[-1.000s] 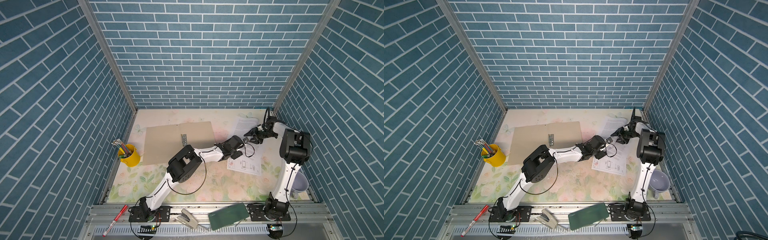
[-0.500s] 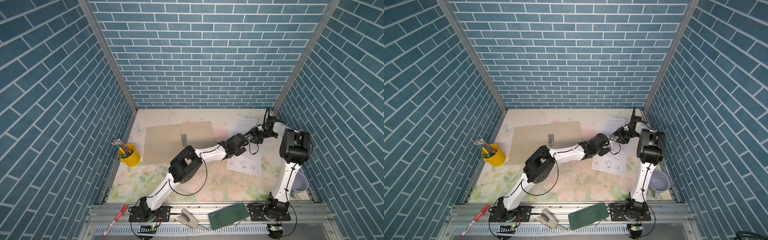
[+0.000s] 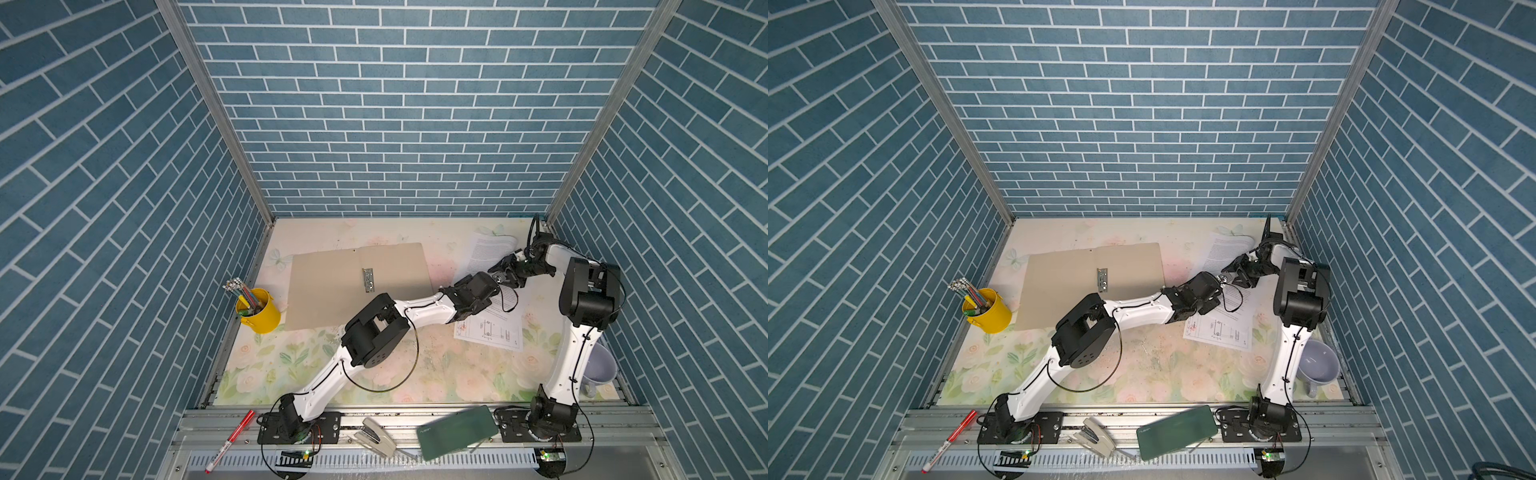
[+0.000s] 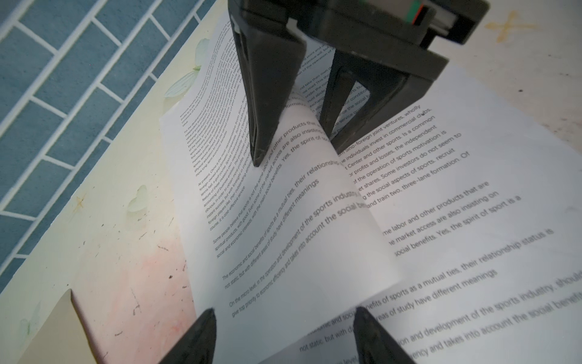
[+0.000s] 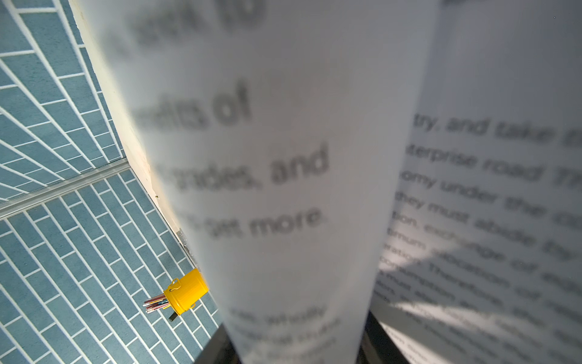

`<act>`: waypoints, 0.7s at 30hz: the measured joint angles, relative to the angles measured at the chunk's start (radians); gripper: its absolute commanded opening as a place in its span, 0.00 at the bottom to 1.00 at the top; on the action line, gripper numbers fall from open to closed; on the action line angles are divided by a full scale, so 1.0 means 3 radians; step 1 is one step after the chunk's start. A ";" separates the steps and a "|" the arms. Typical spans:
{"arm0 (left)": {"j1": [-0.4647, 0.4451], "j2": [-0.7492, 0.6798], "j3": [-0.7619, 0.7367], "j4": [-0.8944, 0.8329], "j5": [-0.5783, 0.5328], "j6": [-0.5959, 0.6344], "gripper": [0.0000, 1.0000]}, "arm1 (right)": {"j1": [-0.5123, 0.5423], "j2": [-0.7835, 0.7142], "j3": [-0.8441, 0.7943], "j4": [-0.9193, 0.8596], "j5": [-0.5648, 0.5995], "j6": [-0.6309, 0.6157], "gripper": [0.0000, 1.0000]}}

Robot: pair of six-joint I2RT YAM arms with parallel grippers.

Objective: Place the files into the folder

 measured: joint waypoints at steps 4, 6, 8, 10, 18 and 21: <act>-0.0028 0.0027 0.0009 -0.0008 -0.0070 -0.0022 0.69 | 0.0000 0.0000 0.0000 -0.0004 -0.0005 -0.0015 0.51; -0.0042 0.0027 0.0009 -0.0006 -0.0109 -0.0029 0.67 | 0.0000 0.0000 0.0000 -0.0004 -0.0006 -0.0019 0.51; -0.0051 0.0028 0.0010 -0.0003 -0.0155 -0.0033 0.66 | 0.0000 0.0000 0.0000 -0.0004 -0.0006 -0.0022 0.51; -0.0057 0.0028 0.0010 0.0024 -0.0196 -0.0039 0.66 | 0.0000 0.0000 0.0000 -0.0004 -0.0006 -0.0022 0.51; -0.0069 0.0112 0.0010 0.0300 -0.0340 -0.0057 0.65 | 0.0000 0.0000 -0.0004 -0.0005 -0.0009 -0.0024 0.51; -0.0071 0.0181 0.0010 0.0355 -0.0354 -0.0061 0.65 | 0.0000 0.0000 -0.0005 -0.0004 -0.0009 -0.0027 0.51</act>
